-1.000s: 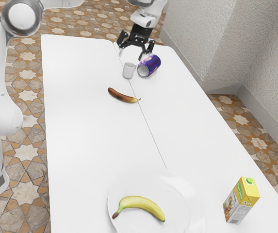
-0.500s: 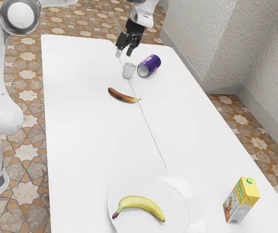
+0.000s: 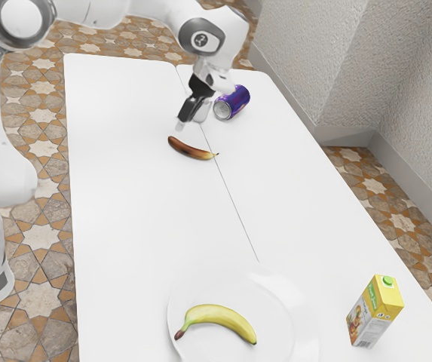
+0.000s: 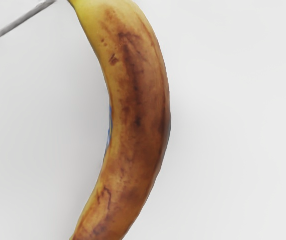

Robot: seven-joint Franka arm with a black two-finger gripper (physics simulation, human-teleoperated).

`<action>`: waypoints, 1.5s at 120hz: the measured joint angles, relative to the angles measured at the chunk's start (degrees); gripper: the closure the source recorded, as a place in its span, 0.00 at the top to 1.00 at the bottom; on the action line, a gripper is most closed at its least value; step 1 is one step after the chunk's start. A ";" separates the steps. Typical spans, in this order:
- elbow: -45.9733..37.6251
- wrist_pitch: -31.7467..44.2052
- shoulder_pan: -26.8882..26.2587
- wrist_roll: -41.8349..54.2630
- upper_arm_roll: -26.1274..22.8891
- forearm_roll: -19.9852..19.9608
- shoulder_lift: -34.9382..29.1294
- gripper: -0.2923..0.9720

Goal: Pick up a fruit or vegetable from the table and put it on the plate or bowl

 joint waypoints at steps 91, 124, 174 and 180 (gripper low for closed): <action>-7.32 13.02 -3.91 -2.97 3.95 1.93 -1.50 0.77; -8.61 15.18 -4.37 -4.97 3.87 5.01 -1.37 0.77; -8.62 15.36 -3.20 -6.15 3.86 5.54 -1.35 0.75; -8.65 15.35 -3.35 -6.18 3.91 5.55 -1.40 0.74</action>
